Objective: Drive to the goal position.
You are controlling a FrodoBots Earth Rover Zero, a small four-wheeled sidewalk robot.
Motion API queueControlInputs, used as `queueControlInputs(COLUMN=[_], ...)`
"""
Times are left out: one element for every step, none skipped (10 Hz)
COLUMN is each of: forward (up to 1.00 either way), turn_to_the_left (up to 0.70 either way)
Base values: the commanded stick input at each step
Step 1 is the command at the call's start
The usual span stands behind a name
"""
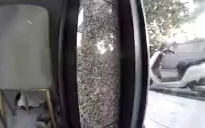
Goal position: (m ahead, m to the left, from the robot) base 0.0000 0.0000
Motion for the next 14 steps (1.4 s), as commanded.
queueControlInputs(forward=[0.00, 0.00, 0.00, 0.00, 0.00, 0.00, 0.00, 0.00, 0.00, 0.00, 0.00, 0.00, 0.00, 0.00], turn_to_the_left=[-0.45, -0.45, -0.45, -0.45, -0.45, -0.45, -0.45, -0.45, -0.45, -0.45, -0.45, -0.45, -0.45, -0.45])
